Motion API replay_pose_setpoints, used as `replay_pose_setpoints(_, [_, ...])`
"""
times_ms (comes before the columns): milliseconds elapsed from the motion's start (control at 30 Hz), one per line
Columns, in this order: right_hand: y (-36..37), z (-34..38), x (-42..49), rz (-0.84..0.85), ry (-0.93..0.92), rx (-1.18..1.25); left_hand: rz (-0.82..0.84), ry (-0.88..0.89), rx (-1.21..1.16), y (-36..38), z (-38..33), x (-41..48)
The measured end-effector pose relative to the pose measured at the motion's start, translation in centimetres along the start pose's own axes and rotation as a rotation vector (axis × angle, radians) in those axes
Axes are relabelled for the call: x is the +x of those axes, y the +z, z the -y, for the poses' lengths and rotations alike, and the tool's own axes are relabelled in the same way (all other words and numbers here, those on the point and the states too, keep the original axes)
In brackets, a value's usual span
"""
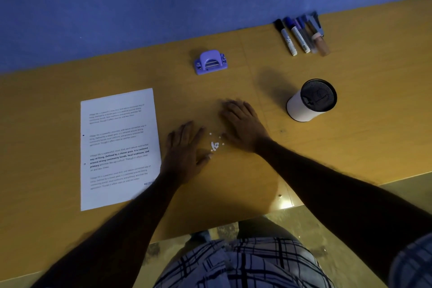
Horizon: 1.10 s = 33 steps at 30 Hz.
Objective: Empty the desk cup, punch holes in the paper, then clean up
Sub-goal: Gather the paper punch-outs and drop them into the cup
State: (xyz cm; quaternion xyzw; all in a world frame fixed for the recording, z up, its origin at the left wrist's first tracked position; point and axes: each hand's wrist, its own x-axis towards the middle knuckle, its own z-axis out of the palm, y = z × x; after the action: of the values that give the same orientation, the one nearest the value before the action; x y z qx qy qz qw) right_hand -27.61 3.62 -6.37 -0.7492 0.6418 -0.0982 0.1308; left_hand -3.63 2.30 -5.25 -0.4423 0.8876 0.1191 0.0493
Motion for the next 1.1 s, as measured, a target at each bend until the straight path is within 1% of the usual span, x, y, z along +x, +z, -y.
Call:
replay_pose_setpoints(67, [0.1, 0.1, 0.2, -0.029, 0.098, -0.007, 0.008, 0.023, 0.049, 0.1, -0.3, 0.4])
replay_pose_setpoints(133, [0.4, 0.4, 0.2, -0.018, 0.157, -0.031, 0.007, 0.035, 0.079, 0.2, -0.5, 0.5])
replay_pose_setpoints(267, [0.8, 0.8, -0.4, 0.03, 0.156, -0.059, 0.033, 0.118, 0.111, 0.4, -0.3, -0.1])
replay_pose_setpoints(433, [0.7, 0.9, -0.8, 0.076, 0.154, -0.079, 0.002, 0.219, 0.105, -0.1, -0.1, -1.2])
replay_pose_setpoints(533, [0.5, 0.5, -0.4, 0.026, 0.2, -0.052, -0.005, 0.181, 0.08, -0.2, -0.2, -1.4])
replay_pose_setpoints(633, [0.2, -0.2, 0.8, -0.069, 0.348, -0.001, -0.01, 0.1, 0.072, -0.3, -0.6, -1.4])
replay_pose_setpoints(700, [0.1, -0.4, 1.7, -0.092, 0.403, -0.026, -0.014, 0.061, 0.074, -0.2, -0.6, -1.6])
replay_pose_setpoints(800, [0.1, -0.2, 2.1, -0.062, 0.4, -0.055, -0.023, 0.037, 0.068, -0.2, -0.2, -2.0])
replay_pose_setpoints(900, [0.4, 0.7, 0.8, -0.016, 0.35, -0.076, -0.035, 0.032, 0.06, -0.3, 0.2, -2.3])
replay_pose_setpoints(1000, [1.0, 2.3, -1.2, -0.029, 0.294, -0.055, -0.045, 0.022, 0.038, -0.4, 0.2, -2.4])
replay_pose_setpoints(1100, [1.3, 3.2, -2.2, -0.004, 0.317, -0.033, -0.052, 0.016, 0.023, -0.6, 0.2, -2.4])
